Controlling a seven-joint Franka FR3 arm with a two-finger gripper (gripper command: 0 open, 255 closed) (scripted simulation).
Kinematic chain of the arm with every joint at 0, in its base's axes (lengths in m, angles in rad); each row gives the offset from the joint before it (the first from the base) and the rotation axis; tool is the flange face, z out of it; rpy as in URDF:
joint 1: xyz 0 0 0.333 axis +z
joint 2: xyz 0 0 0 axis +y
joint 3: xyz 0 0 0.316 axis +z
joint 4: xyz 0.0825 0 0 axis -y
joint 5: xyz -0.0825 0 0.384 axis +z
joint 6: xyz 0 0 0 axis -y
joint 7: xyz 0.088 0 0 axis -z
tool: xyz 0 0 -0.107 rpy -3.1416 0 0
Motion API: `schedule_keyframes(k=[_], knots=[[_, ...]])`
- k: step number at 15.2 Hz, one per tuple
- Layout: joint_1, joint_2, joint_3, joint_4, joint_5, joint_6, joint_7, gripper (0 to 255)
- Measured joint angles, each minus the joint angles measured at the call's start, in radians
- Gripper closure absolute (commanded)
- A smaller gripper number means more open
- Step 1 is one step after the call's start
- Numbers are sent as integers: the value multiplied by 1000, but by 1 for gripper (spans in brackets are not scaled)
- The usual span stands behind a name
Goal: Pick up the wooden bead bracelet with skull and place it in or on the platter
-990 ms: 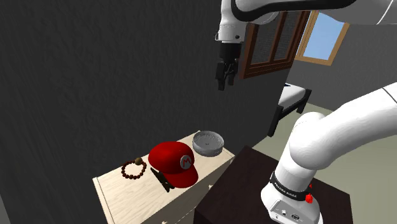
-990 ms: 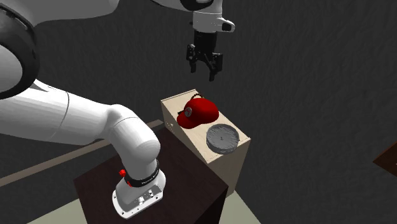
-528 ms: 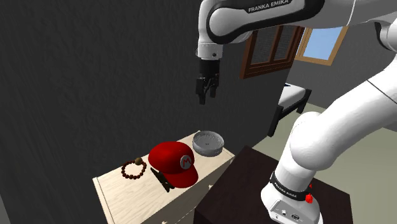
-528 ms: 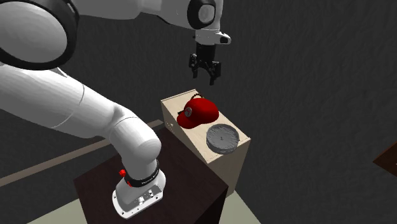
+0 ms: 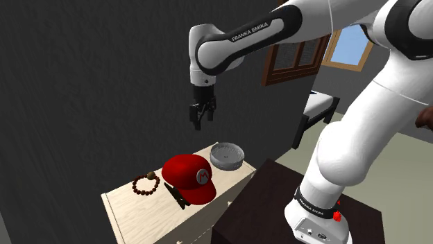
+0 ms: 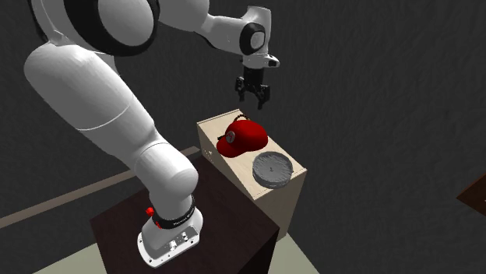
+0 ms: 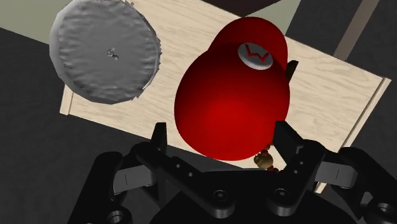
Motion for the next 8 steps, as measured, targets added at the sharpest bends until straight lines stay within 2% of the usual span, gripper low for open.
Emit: schedule_keyframes(k=[8], knots=[[39,279,58,117,-39,153,73,0]])
